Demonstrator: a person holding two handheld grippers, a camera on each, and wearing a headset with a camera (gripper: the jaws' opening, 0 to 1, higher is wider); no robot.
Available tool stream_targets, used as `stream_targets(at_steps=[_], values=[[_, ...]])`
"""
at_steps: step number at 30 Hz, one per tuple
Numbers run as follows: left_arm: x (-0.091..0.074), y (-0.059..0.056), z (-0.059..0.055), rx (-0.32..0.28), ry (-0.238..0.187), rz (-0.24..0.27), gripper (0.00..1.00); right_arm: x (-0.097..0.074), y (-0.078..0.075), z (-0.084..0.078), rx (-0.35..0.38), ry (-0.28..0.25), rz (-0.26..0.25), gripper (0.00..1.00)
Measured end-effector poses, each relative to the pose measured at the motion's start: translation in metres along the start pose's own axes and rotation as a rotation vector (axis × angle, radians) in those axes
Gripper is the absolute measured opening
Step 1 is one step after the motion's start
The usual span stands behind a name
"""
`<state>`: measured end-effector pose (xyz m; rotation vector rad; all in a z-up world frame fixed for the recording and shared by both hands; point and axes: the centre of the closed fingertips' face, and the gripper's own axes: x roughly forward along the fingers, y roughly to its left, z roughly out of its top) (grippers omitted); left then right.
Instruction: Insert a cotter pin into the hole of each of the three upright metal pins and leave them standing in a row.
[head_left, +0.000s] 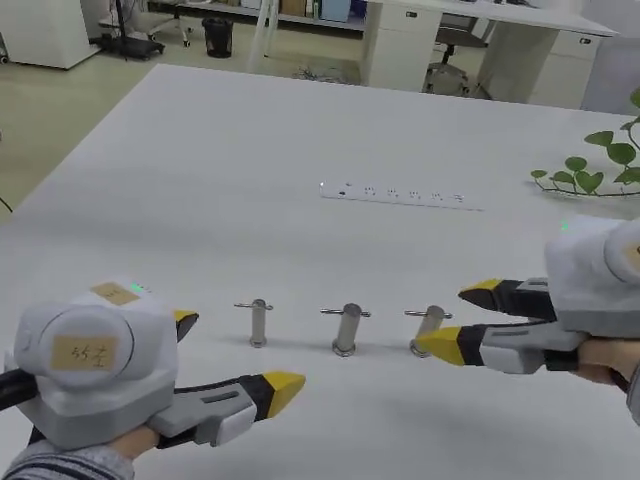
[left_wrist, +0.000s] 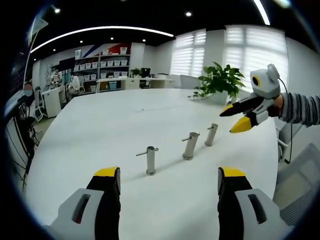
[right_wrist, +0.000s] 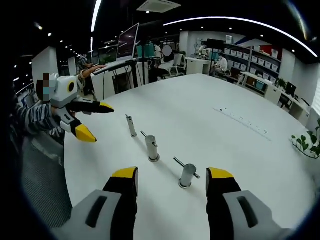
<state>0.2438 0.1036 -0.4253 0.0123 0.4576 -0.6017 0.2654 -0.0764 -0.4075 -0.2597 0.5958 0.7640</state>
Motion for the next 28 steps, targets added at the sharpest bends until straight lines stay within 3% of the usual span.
stream_targets(at_steps=[3, 6, 10, 12, 15, 18, 28], values=[[0.000, -0.001, 0.000, -0.019, -0.001, -0.004, 0.80, -0.002, 0.002, 0.002, 0.058, -0.050, -0.022, 0.57], [0.001, 0.000, -0.001, -0.009, 0.010, 0.004, 0.83, -0.003, 0.015, 0.000, 0.124, -0.090, -0.001, 0.58], [0.001, 0.000, 0.000, -0.013, 0.008, 0.008, 0.87, -0.006, 0.020, 0.002, 0.153, -0.157, -0.034, 0.63], [0.001, -0.001, 0.000, -0.012, 0.005, 0.007, 0.87, -0.006, 0.023, 0.000, 0.155, -0.158, -0.036, 0.66], [0.002, -0.001, 0.000, -0.019, 0.006, 0.007, 0.90, -0.007, 0.020, -0.003, 0.128, -0.161, -0.081, 0.67], [0.001, -0.001, -0.001, -0.020, 0.009, 0.011, 0.91, -0.007, 0.024, 0.002, 0.182, -0.212, -0.067, 0.74], [0.000, 0.003, 0.000, -0.032, 0.000, 0.044, 0.98, -0.010, 0.017, 0.001, 0.214, -0.258, -0.123, 0.79]])
